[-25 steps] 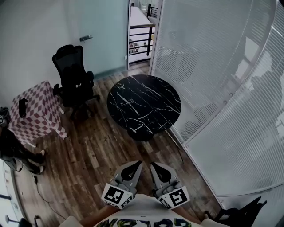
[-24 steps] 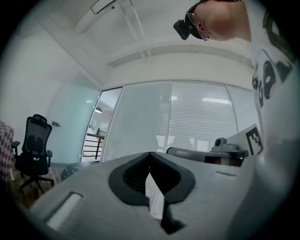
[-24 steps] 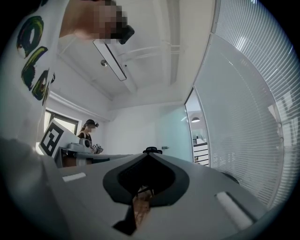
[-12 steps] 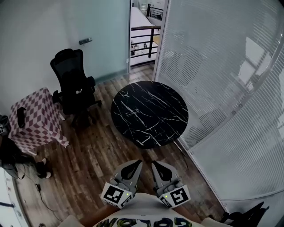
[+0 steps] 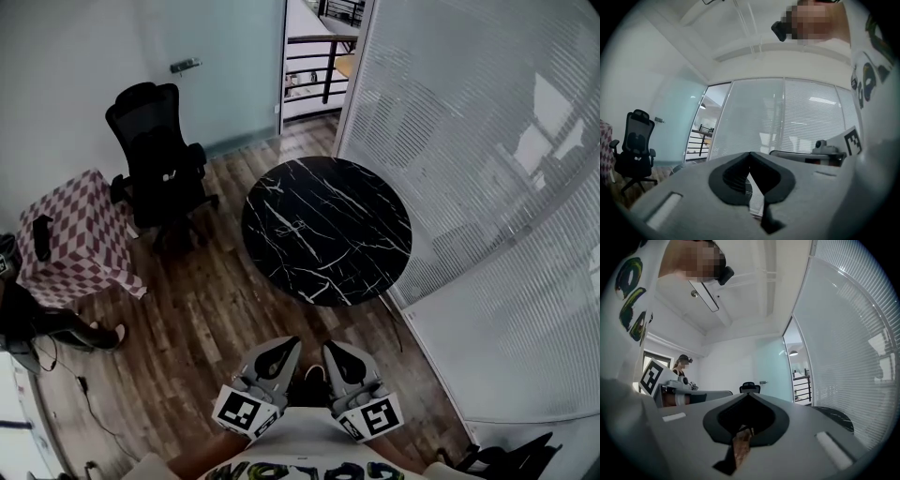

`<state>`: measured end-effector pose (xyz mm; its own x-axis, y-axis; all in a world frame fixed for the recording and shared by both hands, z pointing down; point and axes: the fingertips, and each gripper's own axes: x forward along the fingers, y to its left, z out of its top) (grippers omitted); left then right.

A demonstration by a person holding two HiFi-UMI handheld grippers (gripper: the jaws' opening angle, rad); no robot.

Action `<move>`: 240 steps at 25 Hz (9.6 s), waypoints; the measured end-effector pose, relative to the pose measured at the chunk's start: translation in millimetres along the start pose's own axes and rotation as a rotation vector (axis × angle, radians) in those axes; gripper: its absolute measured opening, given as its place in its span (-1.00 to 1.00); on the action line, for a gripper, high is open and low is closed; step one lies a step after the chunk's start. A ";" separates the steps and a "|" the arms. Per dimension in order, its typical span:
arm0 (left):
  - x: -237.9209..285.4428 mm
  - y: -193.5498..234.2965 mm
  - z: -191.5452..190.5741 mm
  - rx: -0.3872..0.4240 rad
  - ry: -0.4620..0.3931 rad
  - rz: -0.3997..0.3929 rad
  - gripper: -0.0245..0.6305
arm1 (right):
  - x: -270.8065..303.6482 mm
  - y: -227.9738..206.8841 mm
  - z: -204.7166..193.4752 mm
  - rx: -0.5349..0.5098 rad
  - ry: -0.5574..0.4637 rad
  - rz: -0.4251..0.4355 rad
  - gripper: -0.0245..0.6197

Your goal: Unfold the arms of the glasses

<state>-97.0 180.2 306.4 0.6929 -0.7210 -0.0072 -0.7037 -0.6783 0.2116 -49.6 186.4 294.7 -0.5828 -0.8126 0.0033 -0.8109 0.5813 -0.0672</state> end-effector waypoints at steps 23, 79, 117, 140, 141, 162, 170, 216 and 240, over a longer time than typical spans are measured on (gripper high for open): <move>164.2 21.0 13.2 0.023 0.000 0.040 -0.92 | 54.2 -164.6 25.1 -0.016 -0.012 0.031 -0.92; 244.7 138.1 -63.9 0.151 0.219 0.025 -0.92 | 178.7 -234.4 -83.6 -0.354 0.315 0.186 -0.92; 384.6 408.8 -387.3 0.802 0.963 0.077 -0.68 | 308.5 -312.2 -357.2 -0.304 0.515 0.341 -0.92; 391.1 413.5 -364.9 0.786 0.954 0.118 -0.87 | 282.7 -324.0 -339.7 -0.262 0.503 0.304 -0.92; 389.7 410.3 -357.5 0.753 0.938 0.124 -0.87 | 282.0 -324.2 -334.5 -0.262 0.497 0.298 -0.92; 313.5 243.8 -143.8 0.233 0.649 0.106 -0.88 | 231.6 -255.7 -170.6 -0.172 0.407 0.262 -0.92; 288.6 210.8 -96.9 0.183 0.579 0.117 -0.87 | 200.7 -211.1 -171.6 -0.328 0.482 0.316 -0.63; 247.5 163.1 -102.5 0.053 0.540 0.101 -0.87 | 189.6 -208.6 -111.5 0.184 0.320 0.232 -0.78; 243.0 148.8 -98.4 0.081 0.511 0.074 -0.87 | 203.3 -209.4 -108.2 0.341 0.315 0.207 -0.72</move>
<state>-17.9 -82.0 432.4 0.6150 -0.6198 0.4874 -0.7495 -0.6515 0.1173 -3.9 -96.0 417.4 -0.7599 -0.5987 0.2530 -0.6437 0.6395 -0.4203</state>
